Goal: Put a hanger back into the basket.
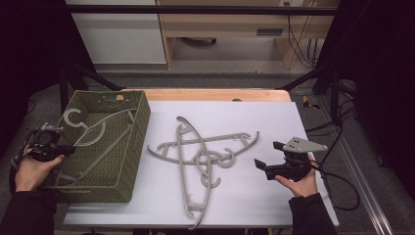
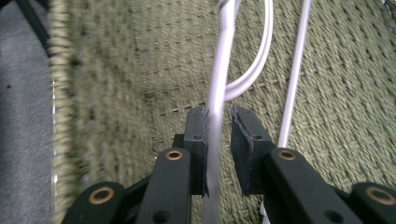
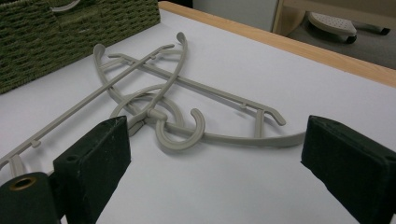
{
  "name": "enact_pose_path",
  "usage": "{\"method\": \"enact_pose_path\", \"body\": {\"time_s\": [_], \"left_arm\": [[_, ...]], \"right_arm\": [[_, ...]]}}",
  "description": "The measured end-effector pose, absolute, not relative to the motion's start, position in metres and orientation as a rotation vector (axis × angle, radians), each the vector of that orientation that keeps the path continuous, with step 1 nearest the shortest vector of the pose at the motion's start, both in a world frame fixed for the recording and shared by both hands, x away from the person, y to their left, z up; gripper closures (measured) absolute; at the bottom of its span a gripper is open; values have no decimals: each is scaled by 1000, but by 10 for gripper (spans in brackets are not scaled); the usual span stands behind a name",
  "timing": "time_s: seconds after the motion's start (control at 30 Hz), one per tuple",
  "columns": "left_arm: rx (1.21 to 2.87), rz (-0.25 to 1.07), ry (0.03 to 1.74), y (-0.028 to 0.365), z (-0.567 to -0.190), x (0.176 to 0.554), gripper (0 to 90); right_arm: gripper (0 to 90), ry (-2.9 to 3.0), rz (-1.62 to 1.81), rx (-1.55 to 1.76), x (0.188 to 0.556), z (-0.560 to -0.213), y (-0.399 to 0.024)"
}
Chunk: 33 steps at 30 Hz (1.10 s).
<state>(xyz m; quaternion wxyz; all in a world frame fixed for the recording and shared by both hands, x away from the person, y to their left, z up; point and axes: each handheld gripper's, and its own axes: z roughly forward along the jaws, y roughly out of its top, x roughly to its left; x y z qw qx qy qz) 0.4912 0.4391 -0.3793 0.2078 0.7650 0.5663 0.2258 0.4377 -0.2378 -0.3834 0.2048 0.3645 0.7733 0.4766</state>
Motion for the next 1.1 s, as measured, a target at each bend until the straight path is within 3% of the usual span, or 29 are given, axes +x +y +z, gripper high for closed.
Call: {"method": "enact_pose_path", "body": {"time_s": [0.13, 0.23, 0.4, 0.57, 0.87, 1.1], "left_arm": [[2106, 665, 1567, 438, -372, 486, 731], [2045, 687, 1534, 435, -362, 479, 659], [1919, 698, 1411, 417, -344, 463, 443], [1843, 699, 1283, 390, -330, 451, 282], [1817, 674, 1091, 323, -320, 433, 111], [1861, 626, 964, 268, -330, 423, 92]], "right_arm": [[83, 2156, 1327, 1015, 438, -384, -238], [83, 2152, 1333, 1018, 437, -383, -238], [81, 2149, 1336, 1021, 437, -383, -238], [80, 2147, 1338, 1017, 437, -383, -239], [79, 2142, 1342, 1022, 437, -383, -238], [79, 2134, 1350, 1032, 437, -384, -237]]}}
